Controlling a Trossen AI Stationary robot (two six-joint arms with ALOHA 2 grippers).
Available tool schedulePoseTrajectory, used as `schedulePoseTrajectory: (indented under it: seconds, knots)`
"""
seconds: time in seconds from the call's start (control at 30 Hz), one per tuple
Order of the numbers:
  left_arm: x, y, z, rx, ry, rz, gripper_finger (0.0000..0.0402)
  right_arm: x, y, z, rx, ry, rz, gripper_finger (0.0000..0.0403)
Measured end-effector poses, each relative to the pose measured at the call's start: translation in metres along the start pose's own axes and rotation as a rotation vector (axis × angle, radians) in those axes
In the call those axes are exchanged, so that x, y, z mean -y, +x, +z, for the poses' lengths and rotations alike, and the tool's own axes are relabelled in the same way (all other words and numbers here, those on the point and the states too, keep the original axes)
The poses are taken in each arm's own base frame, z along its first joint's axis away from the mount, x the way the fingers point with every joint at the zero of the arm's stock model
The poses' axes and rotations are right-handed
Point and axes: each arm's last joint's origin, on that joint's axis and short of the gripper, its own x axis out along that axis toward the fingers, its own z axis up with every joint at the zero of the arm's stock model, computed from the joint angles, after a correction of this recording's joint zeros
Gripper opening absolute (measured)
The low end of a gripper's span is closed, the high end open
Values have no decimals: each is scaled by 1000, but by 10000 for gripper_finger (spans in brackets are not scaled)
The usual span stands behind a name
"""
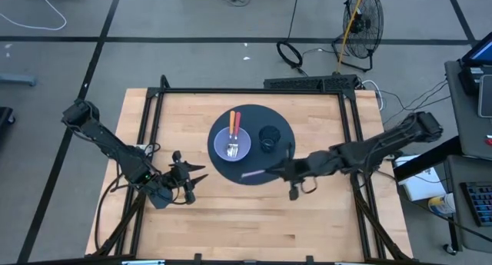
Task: Pick & Place Utensil
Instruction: Put the pink straw into the blue cup on the mat
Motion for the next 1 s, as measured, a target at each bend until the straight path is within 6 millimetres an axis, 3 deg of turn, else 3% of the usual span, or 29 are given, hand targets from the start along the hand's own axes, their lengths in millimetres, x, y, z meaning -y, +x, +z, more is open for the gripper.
schedulePoseTrajectory:
  seconds: [0.2,0.4,0.67,1.0]
  knots:
    - [0,0,1,17,-7,18,145,18,-28,-16,245,14,-104,0]
    - [0,0,2,24,-2,23,145,37,-49,-49,478,61,-257,0]
    - [-1,0,2,34,0,38,145,52,-59,-88,534,139,-369,0]
    - [-1,0,2,34,5,39,145,57,-59,-91,544,154,-344,0]
